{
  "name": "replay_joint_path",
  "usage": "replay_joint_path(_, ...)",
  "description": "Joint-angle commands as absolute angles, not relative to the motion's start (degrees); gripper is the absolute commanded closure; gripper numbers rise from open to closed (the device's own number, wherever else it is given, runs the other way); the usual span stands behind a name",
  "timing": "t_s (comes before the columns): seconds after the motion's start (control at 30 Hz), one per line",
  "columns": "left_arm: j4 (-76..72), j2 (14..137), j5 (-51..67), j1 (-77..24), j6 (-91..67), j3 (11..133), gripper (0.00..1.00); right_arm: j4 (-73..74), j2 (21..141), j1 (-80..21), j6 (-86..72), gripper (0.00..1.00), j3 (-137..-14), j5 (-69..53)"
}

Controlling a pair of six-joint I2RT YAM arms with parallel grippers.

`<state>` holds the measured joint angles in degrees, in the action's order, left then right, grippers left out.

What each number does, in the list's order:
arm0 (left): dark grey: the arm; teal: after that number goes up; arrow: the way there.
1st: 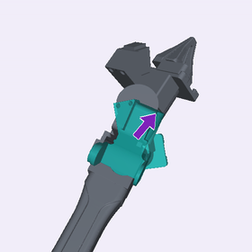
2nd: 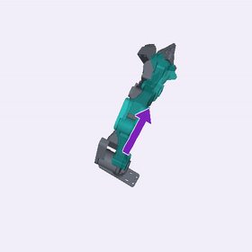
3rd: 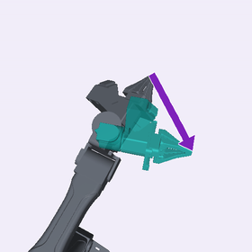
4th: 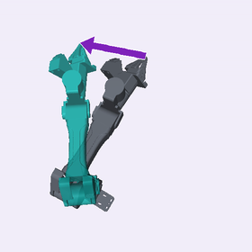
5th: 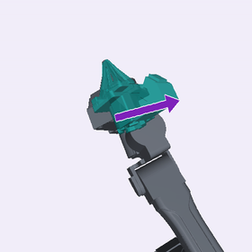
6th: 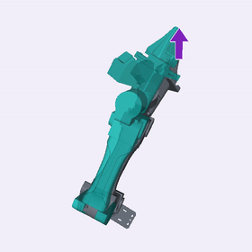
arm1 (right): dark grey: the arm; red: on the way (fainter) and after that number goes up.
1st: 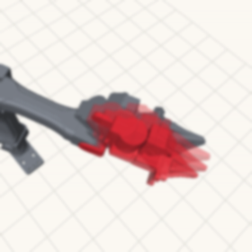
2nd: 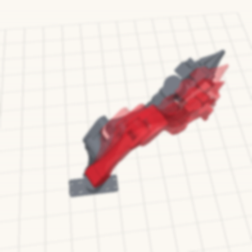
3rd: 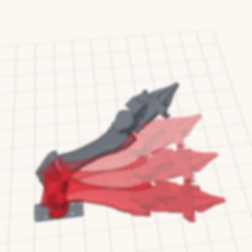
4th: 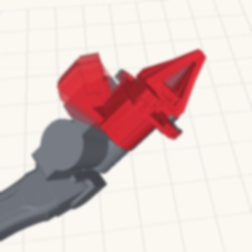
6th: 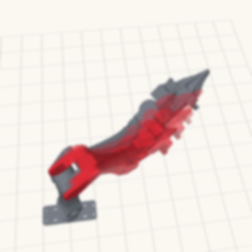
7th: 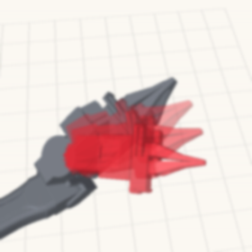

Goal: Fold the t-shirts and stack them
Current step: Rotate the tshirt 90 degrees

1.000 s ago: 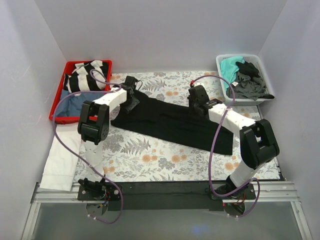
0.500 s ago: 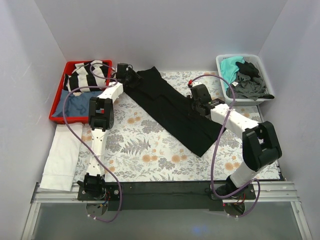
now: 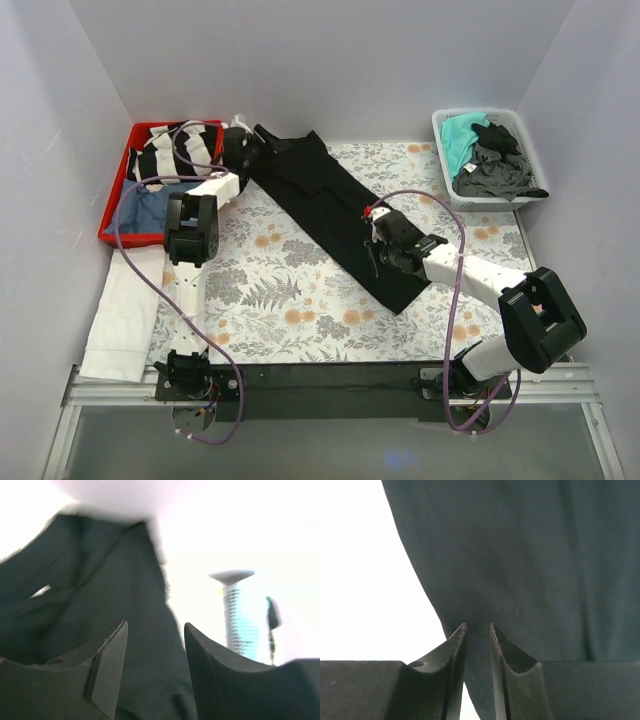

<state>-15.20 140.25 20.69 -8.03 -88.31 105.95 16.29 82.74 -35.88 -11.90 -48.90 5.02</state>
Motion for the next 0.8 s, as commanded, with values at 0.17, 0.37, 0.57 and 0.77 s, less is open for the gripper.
replay_joint_path(0.17, -17.5, 118.6, 17.9, -6.5, -83.3, 99.0, 0.52, 14.3, 81.9, -37.4, -18.1, 0.7, -38.7, 7.8)
replay_joint_path(0.37, -17.8, 106.8, 13.7, -6.6, -83.8, 83.6, 0.53, 13.8, 83.8, -40.7, -21.3, 0.73, -36.0, 5.9)
replay_joint_path(0.57, -10.6, 99.8, 6.4, -7.2, -81.0, 79.4, 0.53, 12.7, 85.4, -53.9, -28.6, 0.73, -35.2, 4.5)
replay_joint_path(0.77, -1.9, 95.4, 0.8, -8.1, -77.3, 80.8, 0.53, 11.7, 96.9, -66.9, -30.9, 0.73, -44.8, 5.4)
